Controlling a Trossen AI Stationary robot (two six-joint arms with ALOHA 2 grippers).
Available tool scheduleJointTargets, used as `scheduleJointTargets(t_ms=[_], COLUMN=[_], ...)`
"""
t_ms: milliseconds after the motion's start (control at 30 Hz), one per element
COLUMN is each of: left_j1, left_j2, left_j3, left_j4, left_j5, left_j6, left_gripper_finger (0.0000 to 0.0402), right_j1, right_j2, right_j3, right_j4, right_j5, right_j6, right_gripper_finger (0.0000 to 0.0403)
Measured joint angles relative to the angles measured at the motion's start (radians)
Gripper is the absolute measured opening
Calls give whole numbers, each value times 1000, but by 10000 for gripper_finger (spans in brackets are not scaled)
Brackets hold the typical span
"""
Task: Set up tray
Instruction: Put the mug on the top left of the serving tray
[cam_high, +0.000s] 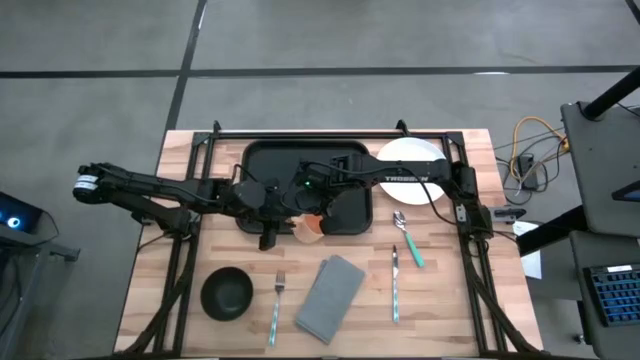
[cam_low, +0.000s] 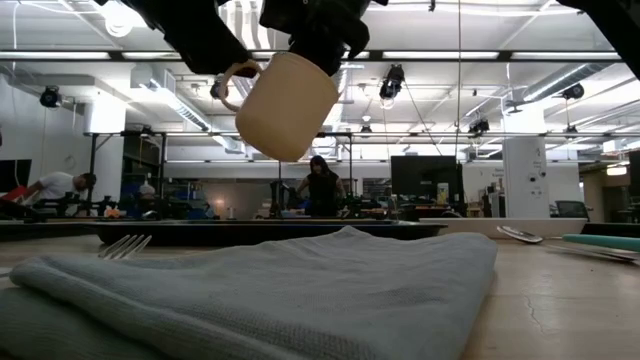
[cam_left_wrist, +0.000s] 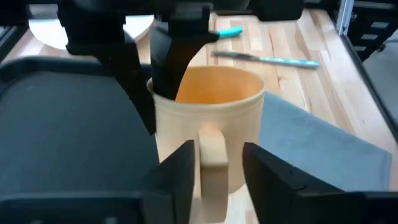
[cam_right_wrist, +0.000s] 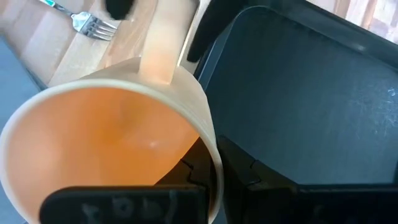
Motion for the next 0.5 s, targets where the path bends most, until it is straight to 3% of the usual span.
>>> scheduleJointTargets(t_ms=[200, 500], left_j1=[0, 1], left_j2=[0, 35], left_j3=[-1, -16], left_j4=[13, 11], left_j5=[-1, -3], left_j6=[3, 3], left_gripper_finger=[136, 83], right_j1=[0, 0], right_j2=[0, 0], right_j3=[-1, -1], right_j4=[-3, -6], right_j5=[0, 0], right_j6=[0, -8], right_gripper_finger=[8, 8])
